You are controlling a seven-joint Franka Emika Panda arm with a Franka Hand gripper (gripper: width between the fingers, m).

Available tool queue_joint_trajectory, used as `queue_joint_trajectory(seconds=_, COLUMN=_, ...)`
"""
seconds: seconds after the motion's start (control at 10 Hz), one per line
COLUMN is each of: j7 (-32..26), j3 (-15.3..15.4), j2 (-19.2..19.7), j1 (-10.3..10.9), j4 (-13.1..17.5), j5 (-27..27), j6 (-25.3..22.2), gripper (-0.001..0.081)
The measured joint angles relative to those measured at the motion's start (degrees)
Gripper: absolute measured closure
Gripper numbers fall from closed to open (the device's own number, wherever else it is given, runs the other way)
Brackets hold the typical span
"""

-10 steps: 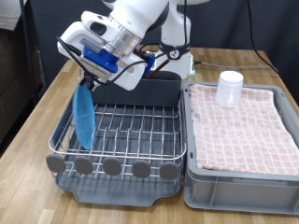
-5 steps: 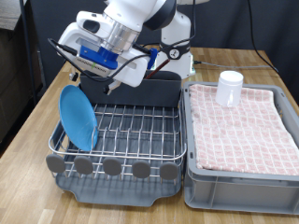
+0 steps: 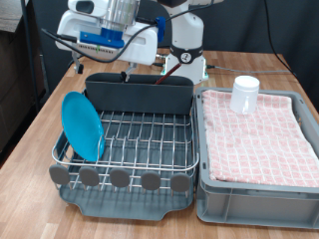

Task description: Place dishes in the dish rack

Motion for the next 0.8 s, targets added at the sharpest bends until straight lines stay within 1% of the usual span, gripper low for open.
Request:
queue_joint_trajectory(seconds=0.3, j7=-1.1, j3=0.0, j2=-4.1, j1=0.2, j4=0.9, j5=3.9, j6=-5.8, gripper=0.0004)
queue_joint_trajectory(seconds=0.6, j7=-2.0, j3=0.1, j2=-7.8, j1=0.4, j4=1.4, j5=4.5, j6=-11.6, gripper=0.0004)
queue_joint_trajectory(seconds=0.8, j7=-1.6, j3=0.2, j2=-7.3, j1=0.5, j4=1.3, j5=4.7, j6=-12.2, gripper=0.0004)
